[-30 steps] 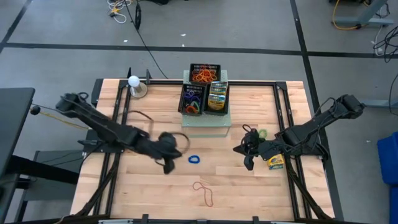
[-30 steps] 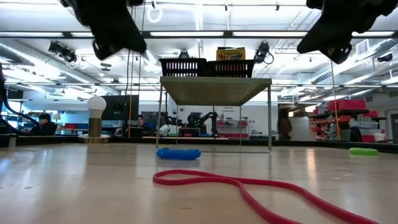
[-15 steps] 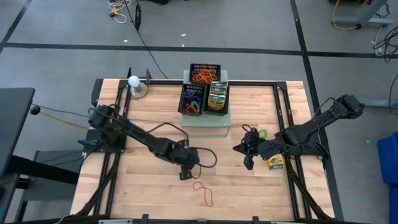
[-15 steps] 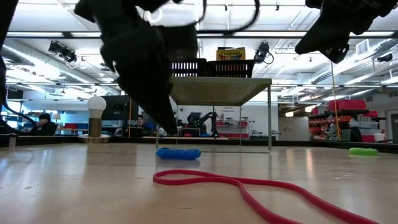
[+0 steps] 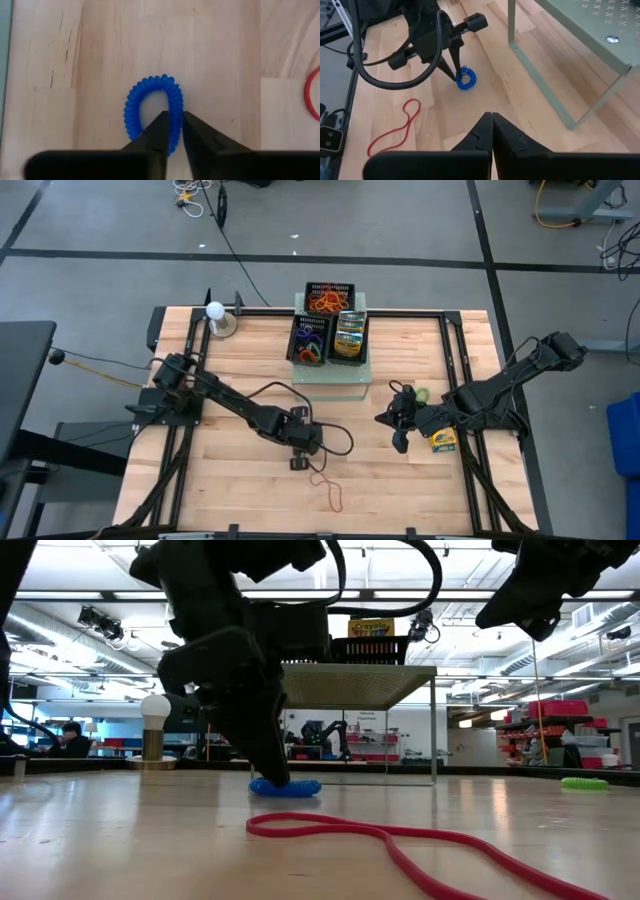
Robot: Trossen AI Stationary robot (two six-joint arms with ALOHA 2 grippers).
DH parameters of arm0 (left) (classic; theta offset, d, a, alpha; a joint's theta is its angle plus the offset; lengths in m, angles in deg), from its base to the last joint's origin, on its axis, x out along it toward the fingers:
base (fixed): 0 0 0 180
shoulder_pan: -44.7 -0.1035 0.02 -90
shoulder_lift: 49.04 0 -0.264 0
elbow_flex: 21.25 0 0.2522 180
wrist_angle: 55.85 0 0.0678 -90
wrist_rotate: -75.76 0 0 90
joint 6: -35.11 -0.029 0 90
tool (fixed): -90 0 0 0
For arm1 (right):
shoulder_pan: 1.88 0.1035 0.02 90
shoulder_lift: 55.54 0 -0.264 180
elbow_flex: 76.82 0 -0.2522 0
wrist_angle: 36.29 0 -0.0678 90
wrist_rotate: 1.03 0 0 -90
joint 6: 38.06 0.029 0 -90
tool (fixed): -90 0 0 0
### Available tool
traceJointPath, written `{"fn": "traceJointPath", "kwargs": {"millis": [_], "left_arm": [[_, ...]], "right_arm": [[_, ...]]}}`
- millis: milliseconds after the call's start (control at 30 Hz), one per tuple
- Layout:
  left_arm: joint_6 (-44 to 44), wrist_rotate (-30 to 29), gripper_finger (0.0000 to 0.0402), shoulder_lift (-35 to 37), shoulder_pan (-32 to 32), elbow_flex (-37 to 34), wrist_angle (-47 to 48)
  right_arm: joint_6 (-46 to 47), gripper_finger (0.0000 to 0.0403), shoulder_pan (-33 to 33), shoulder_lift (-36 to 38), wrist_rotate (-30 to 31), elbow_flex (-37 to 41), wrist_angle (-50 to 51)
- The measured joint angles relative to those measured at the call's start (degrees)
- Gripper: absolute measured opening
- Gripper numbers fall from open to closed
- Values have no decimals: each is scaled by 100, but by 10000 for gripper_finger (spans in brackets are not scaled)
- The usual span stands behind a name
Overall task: Pick & Place Office Desk Supplies
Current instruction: Put the blue spiral keychain into the bottom left black bin
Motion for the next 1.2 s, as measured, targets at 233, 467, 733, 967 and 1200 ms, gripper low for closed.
{"fn": "traceJointPath", "kwargs": {"millis": [233, 467, 733, 967, 1200], "left_arm": [[-314, 82, 6, 79, 4, 8, 257], [-308, 181, 33, 175, 0, 8, 341], [-166, 273, 117, -26, 0, 12, 255], [-200, 274, 60, -69, 4, 18, 271], [-313, 222, 14, 537, -4, 0, 753]], "right_arm": [[-67, 5, 0, 0, -1, 0, 10], [-98, 5, 0, -2, 0, 0, 39], [-98, 5, 0, -2, 1, 0, 39], [-129, 5, -4, -2, 70, 0, 38], [-205, 5, -7, -2, 210, 0, 28]]}}
